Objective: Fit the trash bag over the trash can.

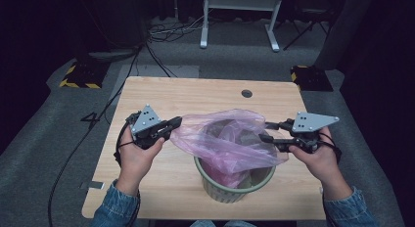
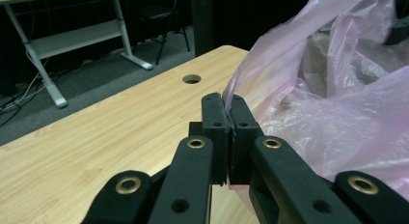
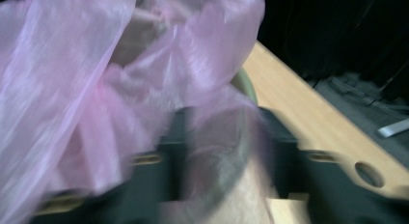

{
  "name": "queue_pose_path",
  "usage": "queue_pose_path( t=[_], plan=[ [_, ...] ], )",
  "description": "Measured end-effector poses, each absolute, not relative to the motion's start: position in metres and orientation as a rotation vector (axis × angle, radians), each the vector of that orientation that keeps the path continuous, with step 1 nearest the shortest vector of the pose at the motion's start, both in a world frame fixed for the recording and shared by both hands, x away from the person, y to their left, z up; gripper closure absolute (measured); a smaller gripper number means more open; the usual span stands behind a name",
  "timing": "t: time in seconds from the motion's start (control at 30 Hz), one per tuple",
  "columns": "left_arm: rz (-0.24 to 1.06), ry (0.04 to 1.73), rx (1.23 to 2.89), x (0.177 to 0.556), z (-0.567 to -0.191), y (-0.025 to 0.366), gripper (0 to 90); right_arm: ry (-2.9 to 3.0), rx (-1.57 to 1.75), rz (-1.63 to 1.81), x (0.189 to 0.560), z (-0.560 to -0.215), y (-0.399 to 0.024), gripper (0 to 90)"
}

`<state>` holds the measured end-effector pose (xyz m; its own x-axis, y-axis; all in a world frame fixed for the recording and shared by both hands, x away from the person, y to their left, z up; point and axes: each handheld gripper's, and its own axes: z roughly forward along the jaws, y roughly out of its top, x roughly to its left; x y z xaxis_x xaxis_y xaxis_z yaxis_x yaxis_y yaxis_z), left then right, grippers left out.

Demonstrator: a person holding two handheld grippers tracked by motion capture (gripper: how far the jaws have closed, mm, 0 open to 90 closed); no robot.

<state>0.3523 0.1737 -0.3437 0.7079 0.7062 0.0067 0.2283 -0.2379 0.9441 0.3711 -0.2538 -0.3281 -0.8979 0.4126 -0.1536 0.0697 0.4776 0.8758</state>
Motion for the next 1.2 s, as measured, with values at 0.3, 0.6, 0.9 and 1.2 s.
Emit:
queue_pose_path(
  t=[0.3, 0.6, 0.9, 1.2],
  plan=[
    [0.534, 0.801, 1.801, 0.355, -0.355, 0.186, 89.0, 2.348, 0.604, 1.45, 0.371, -0.327, -0.283, 90.0],
    [0.552, 0.847, 1.851, 0.361, -0.365, 0.184, 89.4, 2.352, 0.811, 1.331, 0.373, -0.348, -0.308, 90.0],
    [0.445, 0.94, 1.922, 0.374, -0.388, 0.185, 89.6, 2.398, 0.863, 1.269, 0.376, -0.364, -0.305, 90.0],
    [0.279, 0.938, 1.933, 0.37, -0.413, 0.185, 89.6, 2.484, 0.875, 1.258, 0.372, -0.391, -0.299, 90.0]
  ],
)
